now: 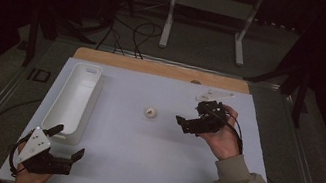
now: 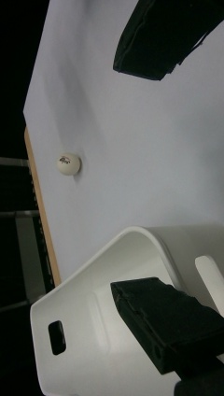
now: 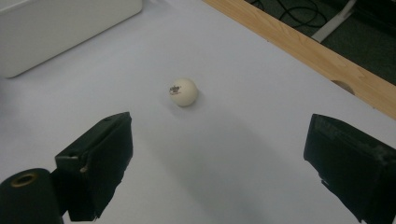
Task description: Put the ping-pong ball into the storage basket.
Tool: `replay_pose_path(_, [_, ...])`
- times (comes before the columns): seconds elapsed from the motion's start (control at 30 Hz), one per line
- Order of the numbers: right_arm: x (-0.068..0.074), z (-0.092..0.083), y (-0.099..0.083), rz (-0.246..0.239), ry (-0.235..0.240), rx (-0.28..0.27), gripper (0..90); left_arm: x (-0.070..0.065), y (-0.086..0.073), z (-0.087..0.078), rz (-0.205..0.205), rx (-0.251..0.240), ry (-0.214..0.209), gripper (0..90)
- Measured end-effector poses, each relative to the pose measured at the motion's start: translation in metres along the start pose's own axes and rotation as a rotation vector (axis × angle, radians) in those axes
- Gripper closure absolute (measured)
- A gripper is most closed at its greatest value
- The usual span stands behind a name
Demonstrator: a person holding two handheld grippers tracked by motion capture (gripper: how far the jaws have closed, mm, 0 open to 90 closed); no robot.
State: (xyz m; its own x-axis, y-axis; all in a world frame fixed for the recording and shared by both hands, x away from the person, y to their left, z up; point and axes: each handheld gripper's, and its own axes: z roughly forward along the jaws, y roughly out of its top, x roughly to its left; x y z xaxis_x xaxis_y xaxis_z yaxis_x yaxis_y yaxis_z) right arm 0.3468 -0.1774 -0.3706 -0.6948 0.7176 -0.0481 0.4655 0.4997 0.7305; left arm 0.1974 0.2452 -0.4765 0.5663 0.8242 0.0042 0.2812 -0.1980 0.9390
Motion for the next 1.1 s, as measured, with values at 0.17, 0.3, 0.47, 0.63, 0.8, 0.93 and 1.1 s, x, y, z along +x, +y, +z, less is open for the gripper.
replay_pose_path(0.17, [0.003, 0.004, 0.004, -0.009, 0.002, 0.008, 7.9, 0.000, 0.000, 0.000, 0.002, 0.000, 0.000, 0.0])
replay_pose_path(0.3, [0.004, 0.009, 0.006, -0.005, 0.004, 0.013, 7.9, 0.000, 0.000, 0.000, 0.001, 0.000, 0.000, 0.0])
replay_pose_path(0.47, [0.006, 0.014, 0.009, -0.008, 0.014, 0.019, 7.9, 0.000, 0.000, 0.000, 0.003, 0.002, -0.001, 0.0])
replay_pose_path(0.63, [0.006, 0.020, 0.011, -0.007, 0.026, 0.028, 7.9, 0.000, -0.001, 0.000, 0.002, 0.002, -0.001, 0.0])
replay_pose_path(0.8, [0.005, 0.026, 0.012, -0.005, 0.035, 0.039, 7.9, 0.000, -0.001, 0.000, 0.004, 0.004, -0.003, 0.0])
replay_pose_path(0.93, [0.007, 0.029, 0.014, -0.004, 0.040, 0.046, 7.9, -0.001, -0.001, 0.001, 0.005, 0.007, -0.003, 0.0])
replay_pose_path(1.1, [0.009, 0.033, 0.017, -0.007, 0.043, 0.052, 7.9, -0.001, -0.001, 0.000, 0.005, 0.005, -0.003, 0.0])
